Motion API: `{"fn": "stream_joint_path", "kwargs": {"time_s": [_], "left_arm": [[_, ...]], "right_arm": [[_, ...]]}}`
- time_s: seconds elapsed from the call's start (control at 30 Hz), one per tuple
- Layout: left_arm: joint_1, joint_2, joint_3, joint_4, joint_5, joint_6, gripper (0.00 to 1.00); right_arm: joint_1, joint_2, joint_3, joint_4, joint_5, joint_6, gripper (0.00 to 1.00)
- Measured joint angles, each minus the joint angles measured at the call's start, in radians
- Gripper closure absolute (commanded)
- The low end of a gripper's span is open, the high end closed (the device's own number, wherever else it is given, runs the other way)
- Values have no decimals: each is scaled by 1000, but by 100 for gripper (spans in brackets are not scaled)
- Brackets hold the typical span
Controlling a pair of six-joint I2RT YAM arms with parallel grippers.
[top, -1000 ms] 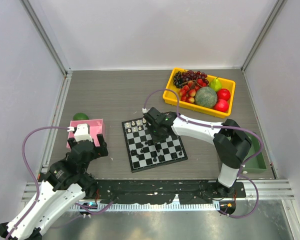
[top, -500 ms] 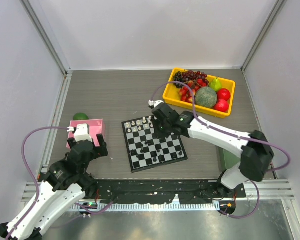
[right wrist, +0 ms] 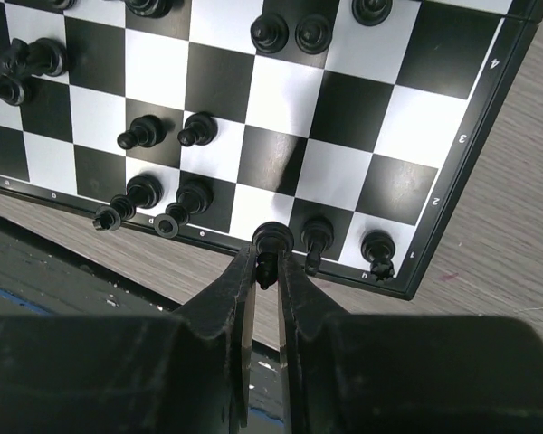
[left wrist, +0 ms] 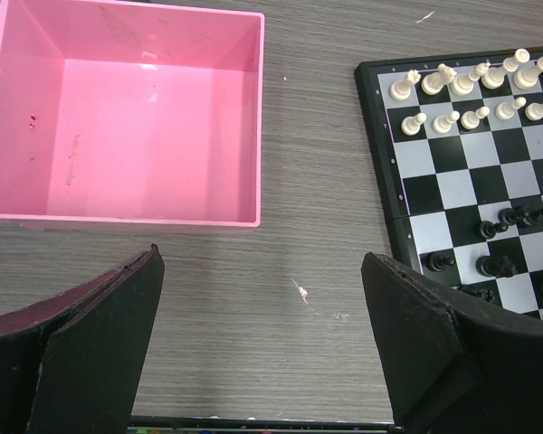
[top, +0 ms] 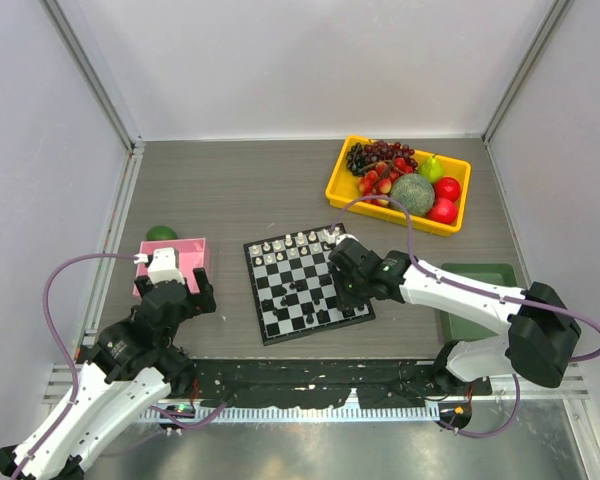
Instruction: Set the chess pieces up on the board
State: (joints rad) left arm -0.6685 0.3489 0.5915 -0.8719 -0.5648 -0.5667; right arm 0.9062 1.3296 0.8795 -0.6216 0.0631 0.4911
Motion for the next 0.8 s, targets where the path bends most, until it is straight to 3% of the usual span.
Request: {"fn": "stream_joint_path", "kwargs": {"time_s": [0.8], "left_arm": [[0, 0, 0, 0, 0, 0, 1]], "right_arm": [[48, 56, -45, 56, -5, 24, 83]]}}
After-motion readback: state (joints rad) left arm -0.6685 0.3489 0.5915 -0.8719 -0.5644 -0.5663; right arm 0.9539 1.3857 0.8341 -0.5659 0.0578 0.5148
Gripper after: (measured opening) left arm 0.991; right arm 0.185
